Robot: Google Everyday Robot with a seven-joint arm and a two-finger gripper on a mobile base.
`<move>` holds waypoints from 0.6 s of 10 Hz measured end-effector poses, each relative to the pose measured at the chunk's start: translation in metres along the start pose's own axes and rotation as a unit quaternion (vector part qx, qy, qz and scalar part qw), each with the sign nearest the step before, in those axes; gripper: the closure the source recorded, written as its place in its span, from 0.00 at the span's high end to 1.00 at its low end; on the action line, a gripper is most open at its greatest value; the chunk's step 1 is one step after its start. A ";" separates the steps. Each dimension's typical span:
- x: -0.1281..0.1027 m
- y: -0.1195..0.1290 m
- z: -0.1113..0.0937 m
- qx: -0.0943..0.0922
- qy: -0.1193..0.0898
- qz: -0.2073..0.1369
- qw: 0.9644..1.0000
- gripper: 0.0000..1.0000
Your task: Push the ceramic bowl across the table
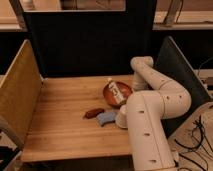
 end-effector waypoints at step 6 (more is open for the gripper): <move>0.023 0.071 0.002 -0.023 0.024 -0.085 0.996 0.00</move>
